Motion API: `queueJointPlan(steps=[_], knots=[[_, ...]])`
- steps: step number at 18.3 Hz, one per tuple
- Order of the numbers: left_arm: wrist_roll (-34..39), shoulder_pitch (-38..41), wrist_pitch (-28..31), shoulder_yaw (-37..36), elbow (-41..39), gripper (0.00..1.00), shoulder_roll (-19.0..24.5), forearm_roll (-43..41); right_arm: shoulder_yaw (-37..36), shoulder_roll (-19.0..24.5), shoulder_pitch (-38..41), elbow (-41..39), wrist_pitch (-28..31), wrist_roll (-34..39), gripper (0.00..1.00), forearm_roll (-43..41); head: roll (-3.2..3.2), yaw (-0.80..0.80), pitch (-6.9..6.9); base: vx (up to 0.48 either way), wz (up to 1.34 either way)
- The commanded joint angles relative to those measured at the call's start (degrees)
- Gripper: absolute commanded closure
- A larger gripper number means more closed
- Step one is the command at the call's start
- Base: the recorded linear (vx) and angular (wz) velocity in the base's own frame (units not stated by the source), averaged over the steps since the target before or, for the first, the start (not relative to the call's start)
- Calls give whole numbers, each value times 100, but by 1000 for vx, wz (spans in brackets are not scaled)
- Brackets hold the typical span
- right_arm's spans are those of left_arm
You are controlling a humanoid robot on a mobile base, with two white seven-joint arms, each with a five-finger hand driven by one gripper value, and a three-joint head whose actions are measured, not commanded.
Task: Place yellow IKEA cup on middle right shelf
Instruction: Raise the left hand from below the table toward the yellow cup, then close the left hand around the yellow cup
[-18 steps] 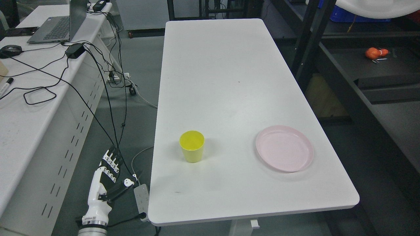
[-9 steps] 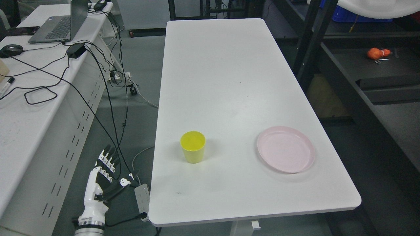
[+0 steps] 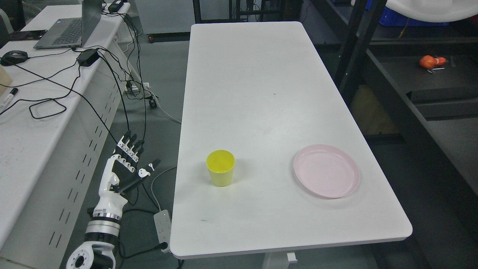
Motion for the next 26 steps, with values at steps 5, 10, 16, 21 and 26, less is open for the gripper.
queueJointPlan(steps=[5,10,16,21,26], knots=[[-370,-892,453,-566,1146,5,-23,99,97,-100,79,0,4,23,1,-141,0,0,0,0,0],[-405,-1209,814,-1004,1483,5,-23,-104,97,-100,79,0,4,23,1,-141,0,0,0,0,0],[-431,-1254,814,-1954,1465,5,-23,-473,97,-100,79,0,4,23,1,-141,0,0,0,0,0],[-440,-1175,814,-2315,1474,4,-23,-728,97,-100,79,0,4,23,1,-141,0,0,0,0,0],[-431,-1131,814,-2359,1632,4,-23,-860,97,-100,79,0,4,23,1,-141,0,0,0,0,0]])
